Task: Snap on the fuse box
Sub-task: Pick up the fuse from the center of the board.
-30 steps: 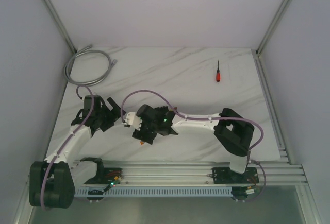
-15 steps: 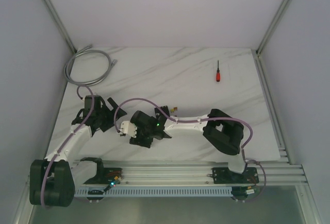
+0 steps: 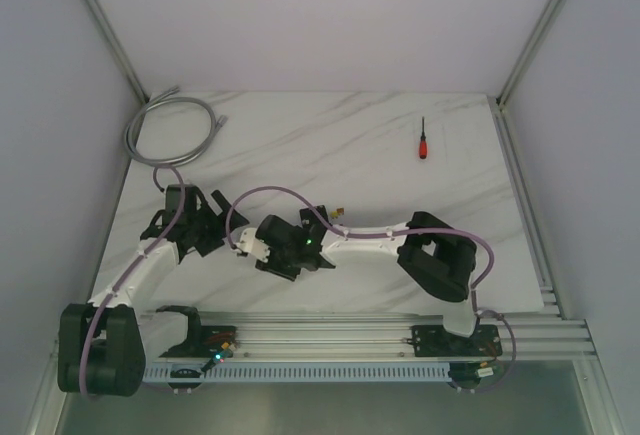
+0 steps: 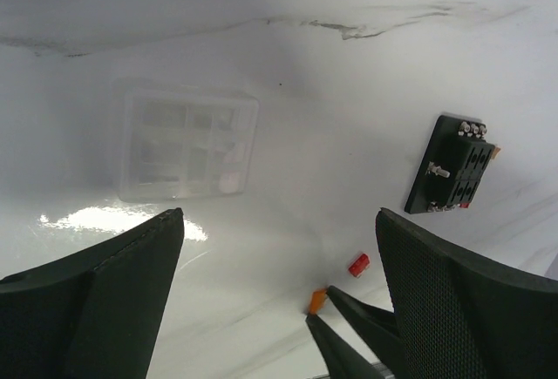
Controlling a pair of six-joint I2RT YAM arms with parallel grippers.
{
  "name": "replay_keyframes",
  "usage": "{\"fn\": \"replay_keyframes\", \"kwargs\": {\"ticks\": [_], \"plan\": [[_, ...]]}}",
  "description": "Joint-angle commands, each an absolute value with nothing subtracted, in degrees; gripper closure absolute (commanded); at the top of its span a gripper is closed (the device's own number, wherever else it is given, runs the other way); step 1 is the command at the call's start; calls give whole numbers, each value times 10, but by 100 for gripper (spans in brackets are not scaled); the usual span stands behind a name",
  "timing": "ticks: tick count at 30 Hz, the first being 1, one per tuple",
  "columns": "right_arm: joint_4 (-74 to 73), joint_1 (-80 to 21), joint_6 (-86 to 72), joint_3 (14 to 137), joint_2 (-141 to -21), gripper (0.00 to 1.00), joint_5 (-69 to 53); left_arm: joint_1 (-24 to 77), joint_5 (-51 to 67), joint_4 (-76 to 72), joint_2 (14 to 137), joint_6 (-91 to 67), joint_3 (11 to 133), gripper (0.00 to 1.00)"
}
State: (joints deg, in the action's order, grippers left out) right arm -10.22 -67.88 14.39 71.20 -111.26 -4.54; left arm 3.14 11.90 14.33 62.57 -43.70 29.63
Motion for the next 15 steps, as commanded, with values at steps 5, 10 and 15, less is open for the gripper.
{"fn": "replay_keyframes", "kwargs": {"ticks": [5, 10, 15], "plan": [[-215, -660, 3, 636, -1068, 67, 44, 40, 137, 130, 624, -424, 315, 0], [-264, -641, -87, 599, -1030, 62, 80, 47, 143, 130, 627, -422, 323, 0], [-321, -603, -171, 590, -1005, 61, 99, 52, 138, 130, 622, -425, 328, 0]]}}
